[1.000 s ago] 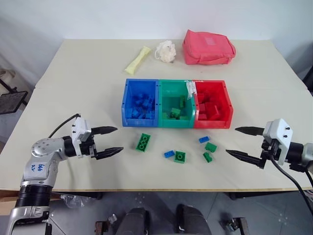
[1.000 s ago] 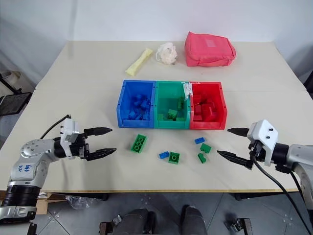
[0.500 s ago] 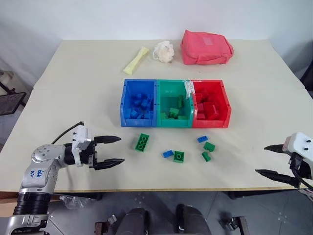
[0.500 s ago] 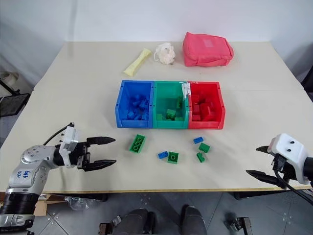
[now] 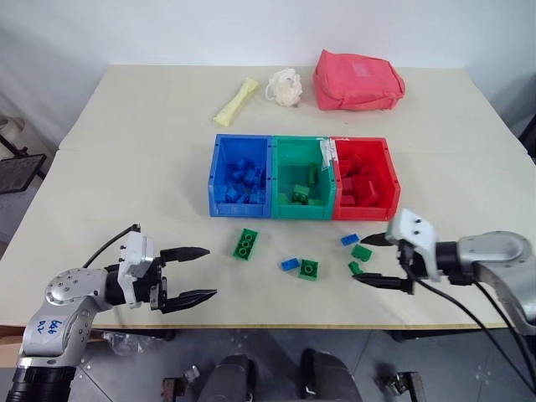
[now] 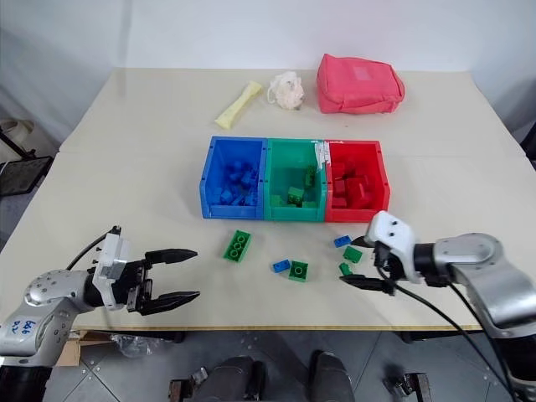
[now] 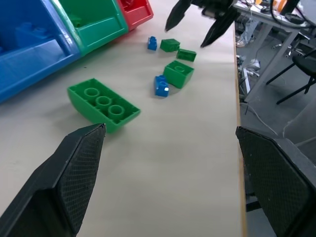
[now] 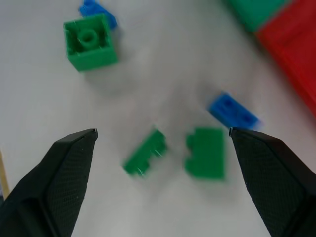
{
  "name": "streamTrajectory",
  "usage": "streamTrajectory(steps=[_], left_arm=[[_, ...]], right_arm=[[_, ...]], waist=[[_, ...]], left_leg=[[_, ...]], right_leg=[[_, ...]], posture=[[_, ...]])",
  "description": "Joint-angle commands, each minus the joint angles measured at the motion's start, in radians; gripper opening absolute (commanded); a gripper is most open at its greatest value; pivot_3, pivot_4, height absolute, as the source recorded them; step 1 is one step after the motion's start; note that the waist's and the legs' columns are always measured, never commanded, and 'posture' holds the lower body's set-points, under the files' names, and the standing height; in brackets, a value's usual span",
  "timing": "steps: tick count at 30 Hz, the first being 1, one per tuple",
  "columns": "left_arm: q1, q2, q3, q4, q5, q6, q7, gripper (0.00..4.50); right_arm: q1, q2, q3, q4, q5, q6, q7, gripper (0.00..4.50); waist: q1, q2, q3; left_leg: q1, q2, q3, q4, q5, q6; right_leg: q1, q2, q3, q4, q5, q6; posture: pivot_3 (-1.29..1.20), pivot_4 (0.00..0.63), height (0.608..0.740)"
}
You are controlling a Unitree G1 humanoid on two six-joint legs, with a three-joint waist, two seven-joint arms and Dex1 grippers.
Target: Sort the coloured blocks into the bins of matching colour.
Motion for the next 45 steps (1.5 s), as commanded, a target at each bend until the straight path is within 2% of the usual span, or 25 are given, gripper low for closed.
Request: streamTrajectory(steps=[1, 7, 12, 26, 39, 42, 45], left_arm=[[0.032, 0.009, 0.036, -0.058, -0.028, 0.004, 0.02, 4.48], [0.042, -0.002, 0.023, -0.076, -0.031, 0.005, 0.043, 4.48], [0.026, -0.013, 0.012, -0.07, -0.029, 0.001, 0.054, 4.48], [-0.031, -0.02, -0.021, -0.024, -0.016, -0.015, 0.048, 4.48], [-0.043, -0.022, -0.024, -0.012, -0.013, -0.024, 0.051, 4.48], [-0.037, -0.021, -0.023, -0.015, -0.016, -0.027, 0.045, 4.5], [-0.035, -0.022, -0.023, -0.013, -0.016, -0.035, 0.035, 4.5]], right_arm=[[-0.013, 0.013, 0.023, 0.022, -0.037, -0.028, -0.021, 4.5], [-0.016, 0.014, 0.061, 0.08, -0.089, -0.089, -0.023, 4.5], [0.027, -0.019, 0.01, 0.003, -0.04, -0.062, 0.004, 4.5], [0.117, -0.028, 0.033, -0.067, -0.063, -0.035, -0.035, 4.5], [0.062, -0.034, 0.082, -0.019, -0.119, -0.005, -0.042, 4.5], [0.052, -0.031, 0.09, -0.009, -0.126, -0.003, -0.042, 3.87], [0.052, -0.032, 0.09, -0.009, -0.129, -0.003, -0.04, 2.95]], waist=[[0.001, 0.0, 0.0], [0.001, 0.0, 0.0], [0.002, 0.0, 0.0], [0.002, 0.0, 0.0], [-0.001, 0.0, 0.0], [0.0, 0.0, 0.0], [0.001, 0.0, 0.0]], left_leg=[[0.0, 0.0, 0.0, 0.0, 0.0, 0.0], [0.001, 0.0, 0.0, 0.003, 0.0, 0.0], [0.001, 0.0, 0.0, 0.002, 0.0, 0.0], [0.002, 0.001, -0.002, 0.002, 0.0, 0.0], [0.004, 0.001, -0.003, 0.003, -0.001, -0.001], [0.004, 0.001, -0.003, 0.003, -0.001, -0.001], [0.004, 0.001, -0.004, 0.003, -0.001, -0.001]], right_leg=[[0.0, 0.0, 0.0, 0.0, 0.0, 0.0], [0.001, 0.004, 0.0, 0.001, 0.0, 0.0], [0.001, 0.004, 0.0, 0.002, 0.0, 0.0], [0.004, 0.004, 0.0, 0.001, 0.0, 0.0], [0.007, 0.003, 0.0, -0.002, 0.0, 0.0], [0.007, 0.003, 0.0, -0.002, 0.0, 0.0], [0.007, 0.002, 0.0, -0.003, 0.0, 0.0]], posture=[[0.0, 0.15, 0.74], [0.0, 0.15, 0.74], [0.0, 0.15, 0.74], [0.0, 0.15, 0.74], [0.0, 0.15, 0.74], [0.0, 0.15, 0.74], [0.0, 0.15, 0.74]])
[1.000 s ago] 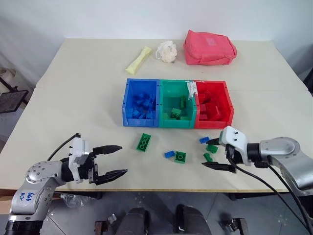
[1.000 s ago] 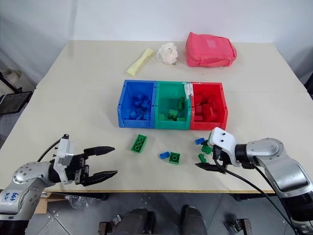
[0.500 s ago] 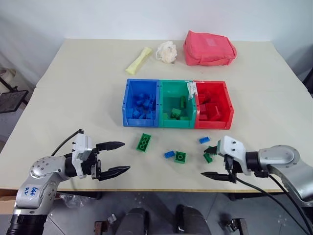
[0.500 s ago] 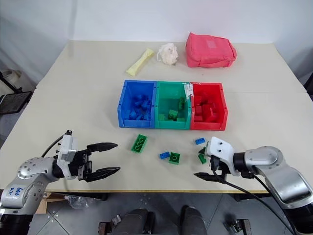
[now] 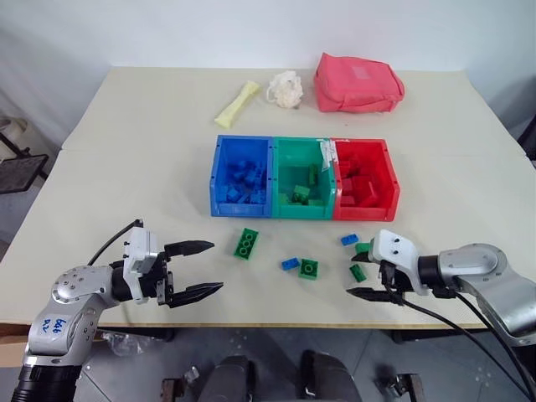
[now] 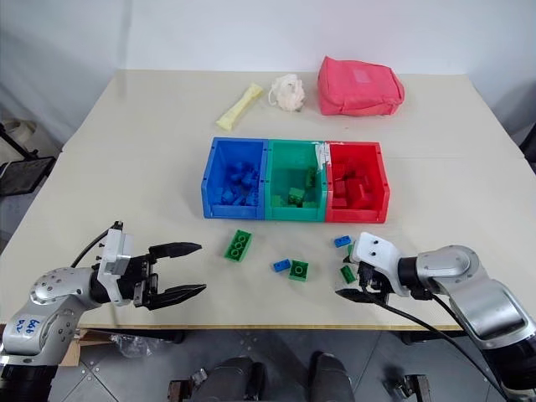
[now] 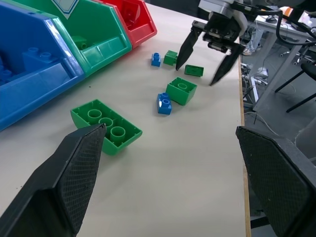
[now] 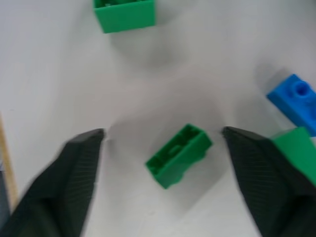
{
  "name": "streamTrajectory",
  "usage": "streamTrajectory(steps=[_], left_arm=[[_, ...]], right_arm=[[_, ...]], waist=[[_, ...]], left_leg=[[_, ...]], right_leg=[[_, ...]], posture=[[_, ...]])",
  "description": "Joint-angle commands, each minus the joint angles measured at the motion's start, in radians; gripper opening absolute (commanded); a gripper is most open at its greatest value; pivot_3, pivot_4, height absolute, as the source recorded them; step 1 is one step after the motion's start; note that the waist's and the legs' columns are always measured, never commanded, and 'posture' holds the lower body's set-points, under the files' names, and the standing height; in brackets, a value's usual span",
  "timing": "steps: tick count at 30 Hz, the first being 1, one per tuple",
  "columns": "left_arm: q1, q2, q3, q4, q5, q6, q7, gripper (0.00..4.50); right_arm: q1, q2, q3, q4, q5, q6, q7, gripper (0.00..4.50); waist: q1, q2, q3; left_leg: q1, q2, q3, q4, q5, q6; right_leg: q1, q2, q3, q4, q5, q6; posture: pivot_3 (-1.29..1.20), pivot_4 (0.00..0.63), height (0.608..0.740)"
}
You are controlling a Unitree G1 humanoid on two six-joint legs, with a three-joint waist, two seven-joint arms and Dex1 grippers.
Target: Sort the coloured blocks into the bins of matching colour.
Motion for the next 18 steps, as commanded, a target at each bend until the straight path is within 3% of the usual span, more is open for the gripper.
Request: streamTrajectory(steps=[1, 7, 8, 15, 18], left_arm=[[0.006, -0.004, 0.005, 0.001, -0.009, -0.032, -0.021, 4.5], [-0.019, -0.039, 0.006, 0.069, -0.018, -0.121, -0.088, 4.5], [-0.023, -0.042, 0.002, 0.078, -0.014, -0.13, -0.098, 4.5], [-0.075, -0.084, -0.018, 0.144, 0.007, -0.191, -0.101, 4.5], [-0.125, -0.146, -0.016, 0.171, 0.039, -0.224, -0.003, 4.5]], right_arm=[[0.015, -0.014, 0.016, 0.013, -0.019, 0.023, -0.002, 2.6], [0.005, -0.019, -0.01, -0.005, -0.008, 0.043, -0.003, 0.6], [0.003, -0.02, -0.016, -0.011, -0.005, 0.048, -0.004, 0.43], [-0.065, 0.003, -0.077, -0.066, 0.058, 0.111, -0.022, 0.41], [-0.2, 0.074, -0.1, -0.053, 0.093, 0.138, -0.077, 0.35]], waist=[[0.0, 0.0, 0.0], [0.0, 0.0, 0.0], [-0.001, 0.0, 0.0], [-0.002, 0.0, 0.0], [-0.007, 0.001, 0.001]], left_leg=[[0.0, 0.0, 0.0, 0.0, 0.0, 0.0], [0.0, 0.0, -0.001, -0.001, 0.0, 0.0], [0.0, 0.0, -0.001, 0.0, 0.0, 0.0], [0.0, 0.0, -0.001, 0.0, 0.0, 0.0], [-0.001, 0.0, 0.0, 0.0, 0.0, 0.0]], right_leg=[[0.0, 0.0, 0.0, 0.0, 0.0, 0.0], [0.0, 0.0, -0.001, 0.0, 0.0, 0.0], [0.0, 0.001, -0.001, -0.001, 0.0, 0.0], [0.0, 0.0, -0.001, 0.0, 0.0, 0.0], [-0.001, 0.001, 0.0, 0.0, 0.0, 0.0]], posture=[[0.0, 0.15, 0.74], [0.0, 0.15, 0.74], [0.0, 0.15, 0.74], [0.0, 0.15, 0.74], [0.0, 0.15, 0.74]])
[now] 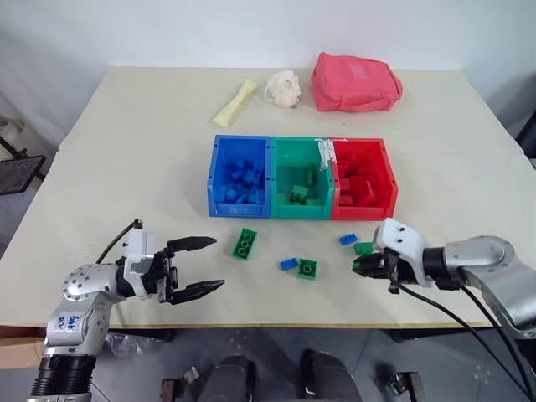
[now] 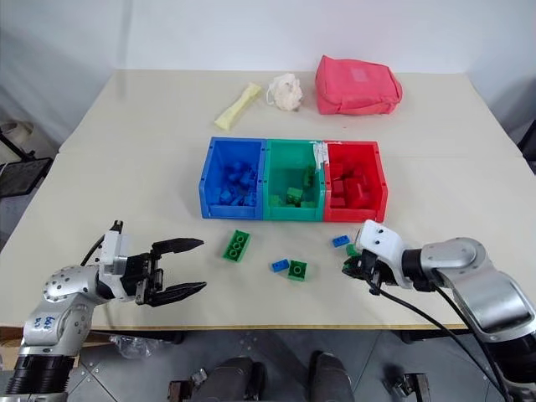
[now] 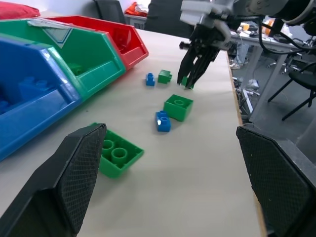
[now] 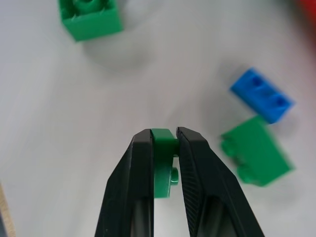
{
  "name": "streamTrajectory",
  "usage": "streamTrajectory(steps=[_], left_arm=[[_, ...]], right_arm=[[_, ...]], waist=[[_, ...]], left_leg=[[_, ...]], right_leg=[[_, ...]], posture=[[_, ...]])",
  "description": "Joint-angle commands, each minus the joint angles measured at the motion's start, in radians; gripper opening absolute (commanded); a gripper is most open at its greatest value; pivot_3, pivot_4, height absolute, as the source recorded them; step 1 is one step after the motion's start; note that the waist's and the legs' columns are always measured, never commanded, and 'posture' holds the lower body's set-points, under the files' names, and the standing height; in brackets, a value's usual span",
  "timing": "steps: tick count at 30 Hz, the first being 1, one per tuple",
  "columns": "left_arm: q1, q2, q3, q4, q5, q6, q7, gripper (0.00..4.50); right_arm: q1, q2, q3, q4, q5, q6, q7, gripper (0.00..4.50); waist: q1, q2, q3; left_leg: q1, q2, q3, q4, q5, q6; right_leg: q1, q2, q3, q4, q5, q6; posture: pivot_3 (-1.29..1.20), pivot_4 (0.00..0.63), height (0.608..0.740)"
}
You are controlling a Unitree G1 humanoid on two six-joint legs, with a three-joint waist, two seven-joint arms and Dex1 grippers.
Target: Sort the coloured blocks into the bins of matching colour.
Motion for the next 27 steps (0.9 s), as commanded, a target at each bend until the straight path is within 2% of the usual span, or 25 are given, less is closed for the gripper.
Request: streamTrajectory(steps=[1, 5, 9, 13, 19, 21, 22, 27], left_arm=[[-0.056, -0.056, 0.001, 0.02, 0.031, -0.037, 0.103, 4.5], [-0.101, -0.096, 0.008, 0.046, 0.049, -0.055, 0.169, 4.5], [-0.111, -0.097, -0.015, 0.055, 0.055, -0.063, 0.155, 4.5], [-0.131, -0.098, -0.031, 0.066, 0.058, -0.07, 0.146, 4.5], [-0.143, -0.097, -0.043, 0.071, 0.06, -0.072, 0.124, 4.5], [-0.146, -0.097, -0.047, 0.071, 0.059, -0.071, 0.114, 4.5], [-0.15, -0.096, -0.05, 0.077, 0.059, -0.071, 0.108, 4.5], [-0.154, -0.074, -0.086, 0.091, 0.064, -0.063, 0.04, 4.5]], right_arm=[[-0.154, 0.073, -0.046, -0.004, 0.038, 0.012, -0.061, 0.35], [-0.296, 0.148, -0.013, 0.098, 0.029, -0.014, -0.073, 0.35], [-0.542, 0.317, 0.051, 0.416, -0.076, -0.196, -0.139, 0.35], [-0.637, 0.395, 0.074, 0.618, -0.143, -0.34, -0.155, 1.66], [-0.632, 0.398, 0.076, 0.641, -0.156, -0.389, -0.101, 3.63], [-0.599, 0.368, 0.06, 0.587, -0.142, -0.377, -0.072, 4.31], [-0.584, 0.354, 0.053, 0.564, -0.135, -0.369, -0.061, 4.45], [-0.4, 0.214, -0.009, 0.344, -0.055, -0.298, 0.045, 4.45]], waist=[[-0.001, 0.0, 0.0], [-0.001, 0.0, 0.0], [-0.013, 0.0, 0.0], [-0.019, 0.0, 0.0], [-0.024, 0.0, 0.0], [-0.022, 0.0, 0.0], [-0.021, 0.0, 0.0], [-0.016, 0.0, 0.0]], left_leg=[[0.0, 0.0, 0.001, 0.0, 0.0, 0.0], [-0.001, 0.0, 0.001, 0.0, 0.0, 0.0], [-0.003, -0.004, 0.006, -0.001, 0.001, 0.002], [-0.003, -0.003, 0.004, -0.001, 0.001, 0.002], [-0.004, -0.005, 0.002, -0.001, 0.001, 0.002], [-0.004, -0.004, 0.002, -0.001, 0.001, 0.002], [-0.004, -0.004, 0.002, -0.001, 0.001, 0.002], [-0.004, -0.004, 0.001, 0.001, 0.001, 0.002]], right_leg=[[0.0, 0.001, 0.0, 0.0, 0.0, 0.0], [-0.004, 0.004, 0.0, 0.003, 0.0, 0.0], [-0.009, 0.004, -0.002, 0.007, 0.0, 0.0], [-0.009, 0.004, -0.004, 0.01, 0.0, 0.0], [-0.009, 0.004, -0.004, 0.011, 0.0, 0.0], [-0.009, 0.004, -0.004, 0.011, 0.0, 0.0], [-0.009, 0.004, -0.005, 0.011, 0.0, 0.0], [-0.008, 0.004, -0.004, 0.01, 0.0, 0.0]], posture=[[0.0, 0.15, 0.74], [0.0, 0.15, 0.74], [0.0, 0.15, 0.74], [0.0, 0.15, 0.74], [0.0, 0.15, 0.74], [0.0, 0.15, 0.74], [0.0, 0.15, 0.74], [0.0, 0.15, 0.74]])
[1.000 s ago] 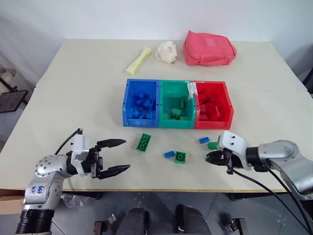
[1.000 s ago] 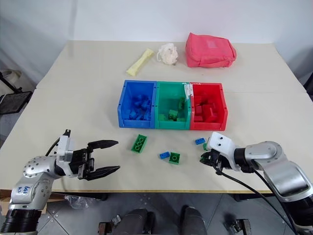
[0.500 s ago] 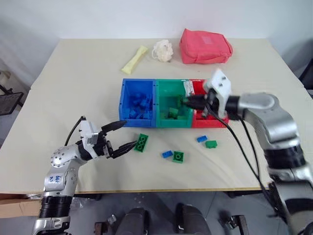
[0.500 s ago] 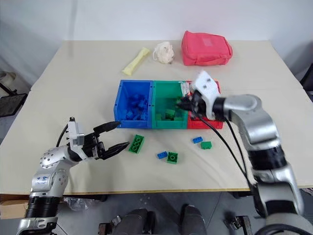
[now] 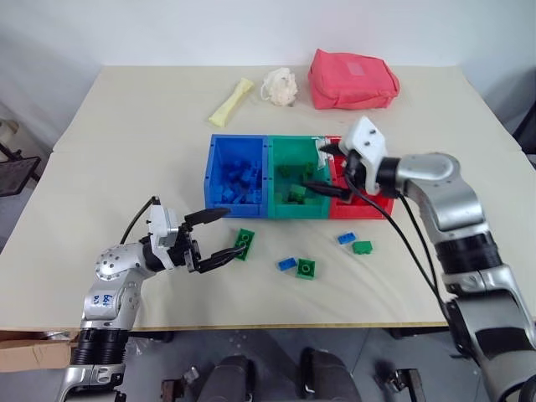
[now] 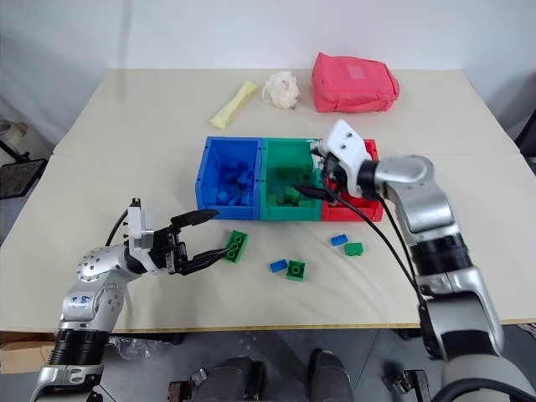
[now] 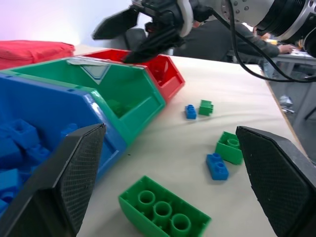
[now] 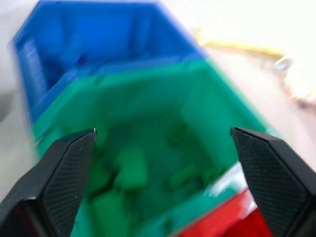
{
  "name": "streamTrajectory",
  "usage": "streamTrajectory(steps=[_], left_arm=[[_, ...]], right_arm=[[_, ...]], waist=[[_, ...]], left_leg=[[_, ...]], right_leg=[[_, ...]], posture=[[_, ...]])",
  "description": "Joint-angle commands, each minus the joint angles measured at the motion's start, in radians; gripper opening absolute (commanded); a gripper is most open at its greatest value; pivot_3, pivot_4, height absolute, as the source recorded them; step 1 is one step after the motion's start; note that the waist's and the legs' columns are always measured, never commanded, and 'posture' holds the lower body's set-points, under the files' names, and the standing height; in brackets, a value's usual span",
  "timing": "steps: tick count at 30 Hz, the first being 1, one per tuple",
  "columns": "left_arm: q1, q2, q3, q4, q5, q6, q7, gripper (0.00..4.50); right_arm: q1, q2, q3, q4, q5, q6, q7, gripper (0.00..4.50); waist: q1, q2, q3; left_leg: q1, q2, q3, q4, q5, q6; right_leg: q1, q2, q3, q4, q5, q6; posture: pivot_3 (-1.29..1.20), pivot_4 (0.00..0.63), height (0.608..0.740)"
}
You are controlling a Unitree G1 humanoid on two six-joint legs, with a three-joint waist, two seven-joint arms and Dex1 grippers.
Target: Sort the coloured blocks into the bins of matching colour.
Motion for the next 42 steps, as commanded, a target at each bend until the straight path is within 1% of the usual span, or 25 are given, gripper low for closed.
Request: streamTrajectory(steps=[1, 6, 10, 12, 16, 18, 23, 28, 32, 35, 37, 42], left_arm=[[-0.002, 0.024, -0.02, -0.006, -0.001, -0.005, -0.055, 4.5], [-0.007, 0.053, -0.042, 0.025, 0.011, -0.008, -0.109, 4.5], [-0.019, 0.066, -0.053, 0.059, 0.019, -0.017, -0.146, 4.5], [-0.023, 0.067, -0.052, 0.066, 0.019, -0.018, -0.152, 4.5], [-0.031, 0.07, -0.051, 0.081, 0.02, -0.019, -0.165, 4.5], [-0.038, 0.068, -0.051, 0.085, 0.019, -0.018, -0.166, 4.5], [-0.042, 0.059, -0.048, 0.083, 0.018, -0.028, -0.165, 4.5], [-0.016, 0.046, -0.044, 0.045, 0.013, -0.026, -0.139, 4.5], [0.011, 0.051, -0.036, 0.014, 0.009, -0.023, -0.121, 4.5], [0.05, 0.068, -0.016, -0.021, 0.001, -0.018, -0.107, 4.5], [0.067, 0.074, -0.008, -0.035, -0.001, -0.015, -0.102, 4.5], [0.095, 0.075, 0.006, -0.064, -0.007, -0.011, -0.088, 4.5]], right_arm=[[0.113, -0.097, -0.084, -0.177, 0.077, 0.041, 0.073, 4.45], [0.291, -0.219, -0.148, -0.301, 0.126, 0.103, 0.119, 4.45], [0.529, -0.344, -0.315, -0.383, 0.171, 0.152, 0.156, 4.45], [0.619, -0.383, -0.382, -0.393, 0.167, 0.154, 0.16, 4.45], [0.725, -0.416, -0.441, -0.402, 0.15, 0.139, 0.15, 4.45], [0.719, -0.407, -0.42, -0.408, 0.15, 0.14, 0.129, 4.45], [0.619, -0.354, -0.3, -0.38, 0.132, 0.138, 0.073, 4.45], [0.504, -0.283, -0.154, -0.276, 0.073, 0.095, 0.059, 4.45], [0.451, -0.255, -0.082, -0.202, 0.034, 0.061, 0.066, 4.45], [0.437, -0.255, -0.052, -0.167, 0.009, 0.032, 0.077, 3.85], [0.435, -0.257, -0.051, -0.162, 0.007, 0.024, 0.082, 3.23], [0.426, -0.262, -0.067, -0.174, 0.009, 0.016, 0.084, 1.48]], waist=[[0.0, 0.0, 0.0], [0.0, 0.0, 0.0], [0.011, 0.0, 0.0], [0.019, 0.0, 0.0], [0.022, 0.0, 0.0], [0.022, 0.0, 0.0], [0.018, 0.0, 0.0], [0.022, 0.0, 0.0], [0.021, 0.0, 0.0], [0.021, 0.0, 0.0], [0.02, 0.0, 0.0], [0.022, 0.0, 0.0]], left_leg=[[0.0, 0.0, 0.0, 0.0, 0.0, 0.0], [0.0, 0.001, 0.001, 0.0, 0.0, 0.0], [0.001, 0.002, 0.002, 0.0, 0.0, 0.0], [0.001, 0.002, 0.003, 0.0, 0.0, 0.0], [0.001, 0.002, 0.003, 0.001, 0.0, 0.0], [0.001, 0.002, 0.003, 0.001, 0.0, 0.0], [0.001, 0.003, 0.003, 0.001, 0.0, -0.001], [0.001, 0.002, 0.003, 0.001, 0.0, -0.001], [0.001, 0.001, 0.002, 0.001, 0.0, 0.0], [0.0, 0.002, 0.002, 0.0, 0.0, 0.0], [0.0, 0.002, 0.002, 0.0, 0.0, 0.0], [0.001, 0.002, 0.002, 0.001, 0.0, 0.0]], right_leg=[[0.0, 0.0, 0.0, -0.001, 0.0, 0.0], [0.001, 0.0, 0.0, -0.002, 0.0, 0.0], [0.001, 0.0, 0.002, -0.003, 0.0, 0.0], [0.001, -0.001, 0.002, -0.003, 0.0, 0.0], [0.002, -0.001, 0.004, -0.004, 0.0, 0.0], [0.002, -0.001, 0.005, -0.004, 0.0, 0.0], [0.002, -0.002, 0.005, -0.004, 0.0, 0.0], [0.002, -0.001, 0.005, -0.004, 0.0, 0.0], [0.002, -0.001, 0.005, -0.005, 0.0, 0.0], [0.002, -0.001, 0.005, -0.005, 0.0, 0.0], [0.002, -0.001, 0.005, -0.005, 0.0, 0.0], [0.002, -0.001, 0.004, -0.004, 0.0, 0.0]], posture=[[0.0, 0.15, 0.74], [0.0, 0.15, 0.74], [0.0, 0.15, 0.74], [0.0, 0.15, 0.74], [0.0, 0.15, 0.74], [0.0, 0.15, 0.74], [0.0, 0.15, 0.74], [0.0, 0.15, 0.74], [0.0, 0.15, 0.74], [0.0, 0.15, 0.74], [0.0, 0.15, 0.74], [0.0, 0.15, 0.74]])
